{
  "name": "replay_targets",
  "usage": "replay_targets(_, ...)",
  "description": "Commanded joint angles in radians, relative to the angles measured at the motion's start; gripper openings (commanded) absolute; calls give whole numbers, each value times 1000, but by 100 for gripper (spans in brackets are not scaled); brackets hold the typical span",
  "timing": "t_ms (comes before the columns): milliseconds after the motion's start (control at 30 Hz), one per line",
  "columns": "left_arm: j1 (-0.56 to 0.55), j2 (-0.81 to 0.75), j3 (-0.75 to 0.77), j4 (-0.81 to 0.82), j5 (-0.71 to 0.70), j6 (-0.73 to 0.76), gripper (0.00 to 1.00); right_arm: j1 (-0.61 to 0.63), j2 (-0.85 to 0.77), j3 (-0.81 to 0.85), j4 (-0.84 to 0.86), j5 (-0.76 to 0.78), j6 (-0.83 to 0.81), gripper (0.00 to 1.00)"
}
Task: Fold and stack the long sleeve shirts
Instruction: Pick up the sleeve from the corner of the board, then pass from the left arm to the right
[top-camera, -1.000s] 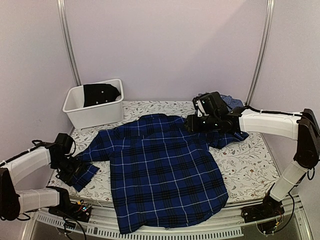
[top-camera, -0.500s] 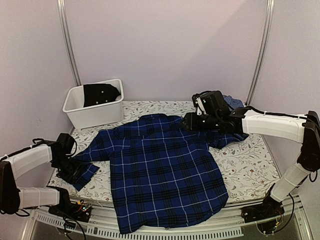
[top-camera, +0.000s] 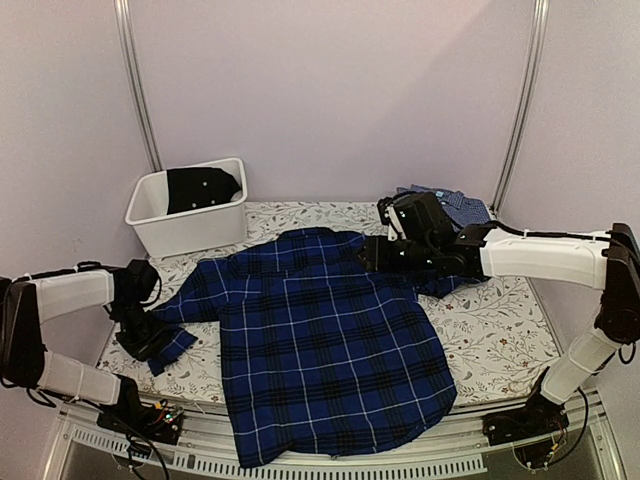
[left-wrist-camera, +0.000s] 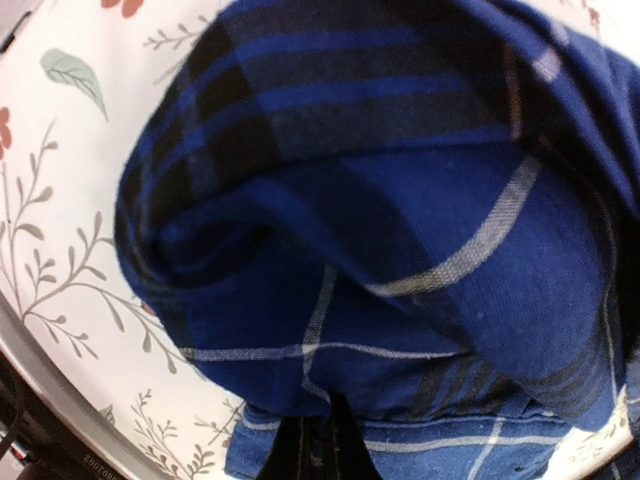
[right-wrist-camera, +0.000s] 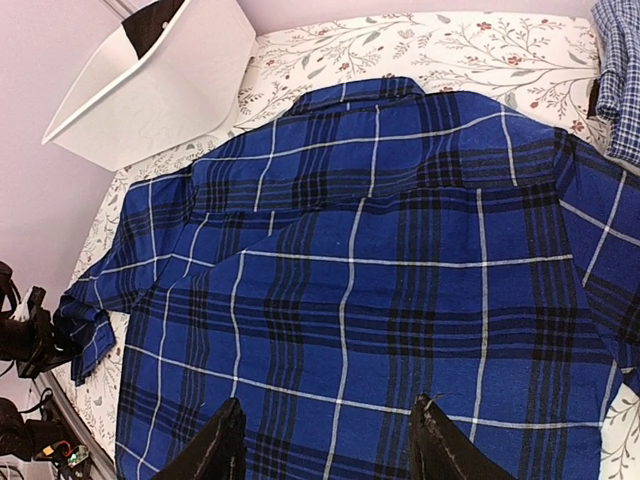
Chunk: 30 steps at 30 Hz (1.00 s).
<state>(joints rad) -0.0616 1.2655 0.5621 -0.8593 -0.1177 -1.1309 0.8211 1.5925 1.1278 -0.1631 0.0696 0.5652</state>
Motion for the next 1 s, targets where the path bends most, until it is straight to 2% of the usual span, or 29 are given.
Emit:
replay_targets(0,-35,21,17,84,-23,68,0,29,-14,16,33,11,-8,55)
replay_targets(233,-180,-49,180,95,-90,219,0,84,44,95,42,-5,-69,55)
replay_targets(333,-245,-74,229,146,-88,317,0,119,69,121,49,-2,-97,57)
replay_targets(467,-294,-91,286,219,-14,446,0,155,80,133,83,8,-128,59)
replay_targets(667,-386,-53,406,219,70,600,0,179,40,98,152,35,-183,60)
replay_targets(967,-460,8,479,267,298,709,0,199,-15,51,241,31,-268,65)
